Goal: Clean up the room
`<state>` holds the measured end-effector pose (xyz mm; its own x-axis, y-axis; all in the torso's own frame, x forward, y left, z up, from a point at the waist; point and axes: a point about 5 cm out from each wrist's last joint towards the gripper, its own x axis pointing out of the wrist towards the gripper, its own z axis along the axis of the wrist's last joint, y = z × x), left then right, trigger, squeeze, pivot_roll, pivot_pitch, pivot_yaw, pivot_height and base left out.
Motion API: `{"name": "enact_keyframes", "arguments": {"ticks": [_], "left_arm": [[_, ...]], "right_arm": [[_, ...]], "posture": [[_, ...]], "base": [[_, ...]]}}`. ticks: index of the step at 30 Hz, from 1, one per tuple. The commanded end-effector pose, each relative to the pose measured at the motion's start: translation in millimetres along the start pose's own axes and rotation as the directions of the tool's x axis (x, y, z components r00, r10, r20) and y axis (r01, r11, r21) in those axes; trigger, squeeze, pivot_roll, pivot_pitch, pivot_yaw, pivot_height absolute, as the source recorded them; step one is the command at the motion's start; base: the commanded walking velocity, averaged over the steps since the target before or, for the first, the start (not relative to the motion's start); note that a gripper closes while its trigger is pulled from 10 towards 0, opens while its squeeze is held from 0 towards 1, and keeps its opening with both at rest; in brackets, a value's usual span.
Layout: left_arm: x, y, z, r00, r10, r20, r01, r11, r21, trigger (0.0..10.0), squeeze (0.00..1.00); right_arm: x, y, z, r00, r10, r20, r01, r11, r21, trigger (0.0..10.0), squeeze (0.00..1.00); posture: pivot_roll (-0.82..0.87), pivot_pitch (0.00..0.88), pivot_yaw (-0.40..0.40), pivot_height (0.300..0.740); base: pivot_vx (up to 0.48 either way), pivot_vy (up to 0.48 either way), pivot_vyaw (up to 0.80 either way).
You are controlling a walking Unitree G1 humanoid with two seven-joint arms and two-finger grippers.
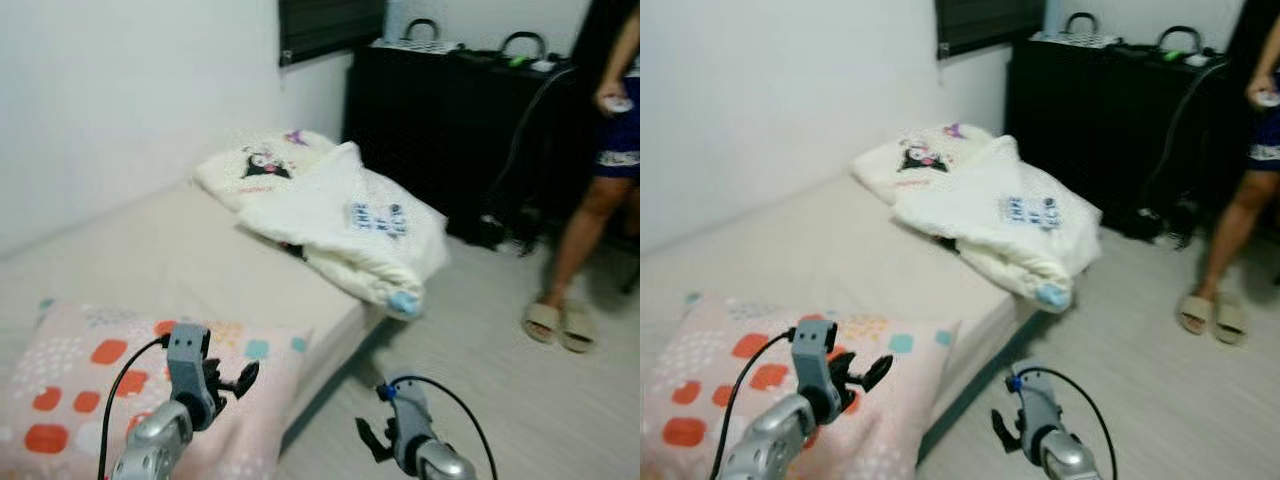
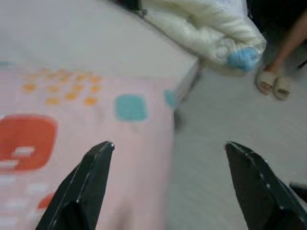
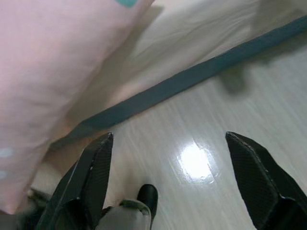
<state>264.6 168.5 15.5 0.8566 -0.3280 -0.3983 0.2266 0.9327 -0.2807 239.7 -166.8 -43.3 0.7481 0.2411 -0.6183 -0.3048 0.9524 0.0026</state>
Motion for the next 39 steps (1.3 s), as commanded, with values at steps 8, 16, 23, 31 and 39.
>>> {"name": "enact_keyframes", "arguments": {"ticks": [8, 16, 23, 31, 39], "left_arm": [[-7.3, 29.4, -1.1, 0.971, 0.197, -0.136, -0.192, 0.98, 0.043, 10.0, 0.0], [-10.3, 37.0, -0.2, 0.95, 0.264, -0.169, -0.269, 0.963, -0.003, 10.0, 0.0], [-7.2, 31.1, 3.8, 0.956, 0.227, -0.185, -0.237, 0.971, -0.034, 10.0, 0.0], [1.6, 8.6, 10.9, 0.982, 0.051, -0.181, -0.082, 0.982, -0.167, 10.0, 0.0], [5.4, -1.8, 9.7, 0.978, -0.033, -0.204, -0.011, 0.978, -0.208, 10.0, 0.0]], "right_arm": [[2.6, 11.0, 0.9, 0.996, 0.083, -0.009, -0.083, 0.997, 0.005, 10.0, 0.0], [2.2, 13.6, -0.8, 0.992, 0.123, -0.021, -0.123, 0.992, 0.006, 10.0, 0.0], [1.6, 15.4, -2.2, 0.987, 0.158, -0.029, -0.158, 0.987, 0.015, 10.0, 0.0], [1.9, 9.1, -4.6, 0.994, 0.087, -0.064, -0.086, 0.996, 0.01, 10.0, 0.0], [1.8, 4.6, -4.5, 0.997, 0.041, -0.067, -0.038, 0.998, 0.045, 10.0, 0.0]], "posture": [[-0.08, 0.023, -0.006, 0.74], [-0.08, 0.027, -0.007, 0.74], [-0.09, 0.029, -0.009, 0.74], [-0.09, 0.028, -0.007, 0.74], [-0.1, 0.026, -0.001, 0.74]], "base": [[0.0, 0.0, 0.8], [0.0, 0.0, 0.8], [0.0, 0.0, 0.8], [0.0, 0.0, 0.78], [0.0, -0.36, 0.08]]}}
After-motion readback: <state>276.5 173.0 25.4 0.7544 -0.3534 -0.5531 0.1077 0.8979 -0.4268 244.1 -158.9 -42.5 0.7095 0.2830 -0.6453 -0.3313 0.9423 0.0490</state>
